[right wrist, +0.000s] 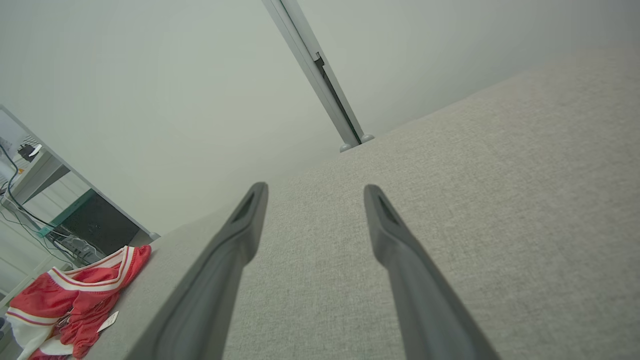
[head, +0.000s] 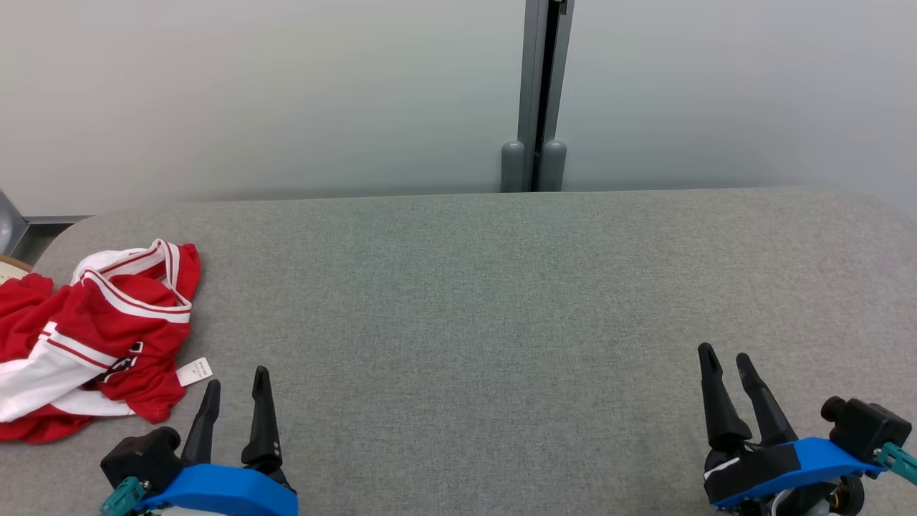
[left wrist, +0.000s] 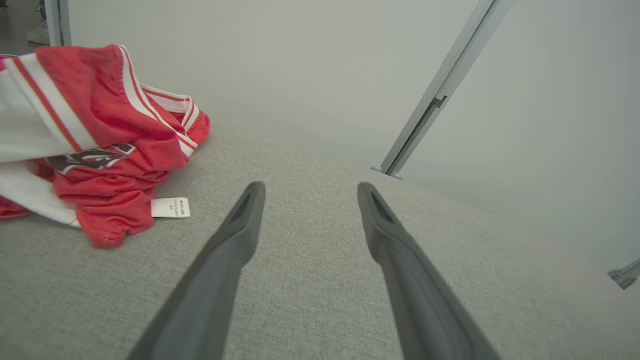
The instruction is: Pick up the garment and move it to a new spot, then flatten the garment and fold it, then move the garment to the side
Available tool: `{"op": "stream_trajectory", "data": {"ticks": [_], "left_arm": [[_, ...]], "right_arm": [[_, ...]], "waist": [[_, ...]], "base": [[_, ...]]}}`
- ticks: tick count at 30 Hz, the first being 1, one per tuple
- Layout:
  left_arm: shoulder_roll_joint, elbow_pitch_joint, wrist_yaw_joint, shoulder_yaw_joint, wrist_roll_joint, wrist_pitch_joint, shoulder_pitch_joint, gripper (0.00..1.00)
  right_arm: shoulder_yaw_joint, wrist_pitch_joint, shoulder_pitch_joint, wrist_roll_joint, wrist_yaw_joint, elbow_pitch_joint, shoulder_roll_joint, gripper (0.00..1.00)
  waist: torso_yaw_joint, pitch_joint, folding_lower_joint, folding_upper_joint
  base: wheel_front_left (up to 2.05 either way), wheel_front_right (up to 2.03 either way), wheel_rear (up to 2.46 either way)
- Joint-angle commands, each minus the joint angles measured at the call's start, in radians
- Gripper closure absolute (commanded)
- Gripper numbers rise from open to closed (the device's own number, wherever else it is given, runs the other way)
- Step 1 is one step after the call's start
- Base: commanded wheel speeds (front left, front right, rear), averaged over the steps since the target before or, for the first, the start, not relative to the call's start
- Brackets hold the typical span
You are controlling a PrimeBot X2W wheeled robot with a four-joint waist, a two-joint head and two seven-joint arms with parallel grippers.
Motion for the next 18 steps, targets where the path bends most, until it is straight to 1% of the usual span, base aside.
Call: {"op": "stream_trajectory", "data": {"ticks": [1, 18], "left_arm": [[0.012, -0.007, 0.004, -0.008, 0.027, -0.010, -0.001, 0.00], [0.022, -0.012, 0.035, -0.043, 0.143, -0.020, 0.002, 0.00]], "right_arm": [[0.002, -0.010, 0.004, -0.027, 0.002, -0.010, -0.008, 0.00], [0.015, -0.041, 0.009, -0.161, 0.002, -0.004, -0.009, 0.00]], "waist": [[0.000, 0.000, 0.0000, 0.0000], [0.001, -0.002, 0.0000, 0.0000]], "base": [[0.00, 0.00, 0.00], [0.00, 0.00, 0.00]]}}
